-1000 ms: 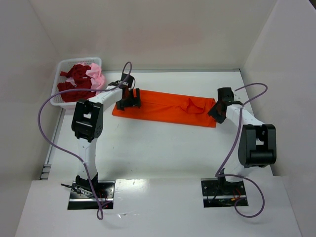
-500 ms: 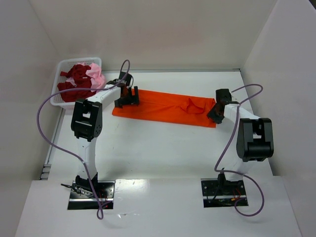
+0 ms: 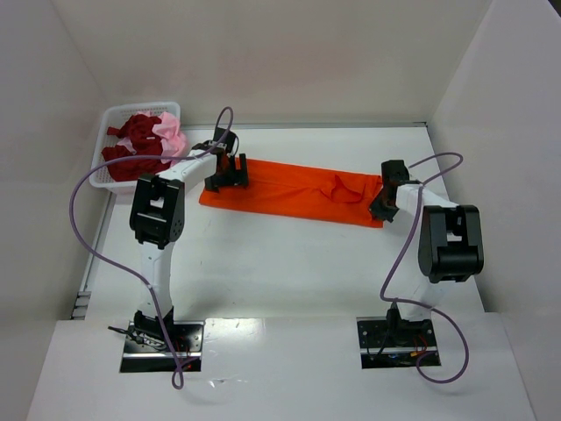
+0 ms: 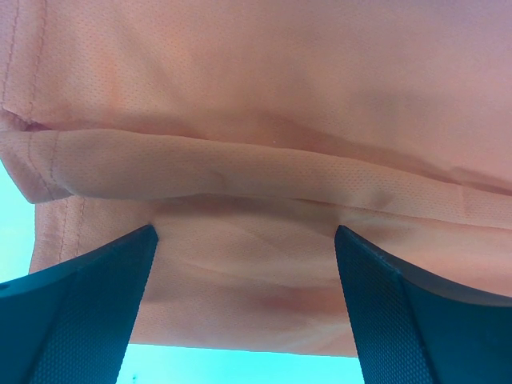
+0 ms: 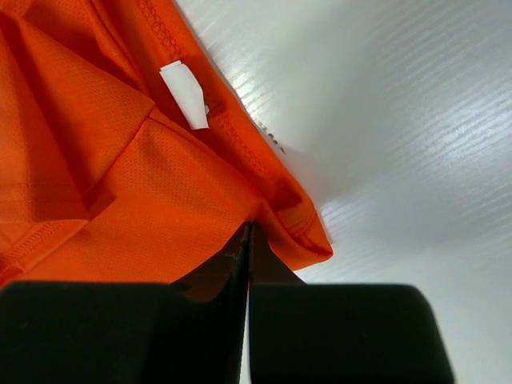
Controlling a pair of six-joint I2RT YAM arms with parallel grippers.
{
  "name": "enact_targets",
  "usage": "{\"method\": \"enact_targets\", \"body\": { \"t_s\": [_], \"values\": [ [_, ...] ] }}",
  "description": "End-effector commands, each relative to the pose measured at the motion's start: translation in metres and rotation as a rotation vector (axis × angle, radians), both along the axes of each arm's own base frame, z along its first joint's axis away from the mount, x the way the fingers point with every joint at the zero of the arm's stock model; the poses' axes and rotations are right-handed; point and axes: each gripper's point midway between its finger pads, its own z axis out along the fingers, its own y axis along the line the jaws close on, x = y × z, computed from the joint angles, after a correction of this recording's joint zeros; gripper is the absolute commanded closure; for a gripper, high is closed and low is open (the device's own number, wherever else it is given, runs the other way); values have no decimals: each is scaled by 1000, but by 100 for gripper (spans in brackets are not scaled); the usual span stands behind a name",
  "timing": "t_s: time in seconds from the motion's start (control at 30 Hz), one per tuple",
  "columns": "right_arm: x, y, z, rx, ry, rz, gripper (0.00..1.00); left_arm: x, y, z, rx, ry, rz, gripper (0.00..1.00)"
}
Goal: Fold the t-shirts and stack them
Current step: Fold the other side of the tshirt into a rectangle
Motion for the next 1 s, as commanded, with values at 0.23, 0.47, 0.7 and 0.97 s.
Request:
{"method": "enact_targets", "body": {
  "t_s": [0.23,0.47,0.7,0.97],
  "values": [
    [-34,-2,25,14,-17,-71,99,7,4,-15,3,16,11,0],
    [-52,1,18,32,8,-85,99,5,3,-20,1,27,-1,0],
    [-55,1,13,35,8,-93,84,5,3,-20,1,27,-1,0],
    [-9,3,70,43,-174,-54,42,6,6,-20,-3,28,-4,0]
  ]
}}
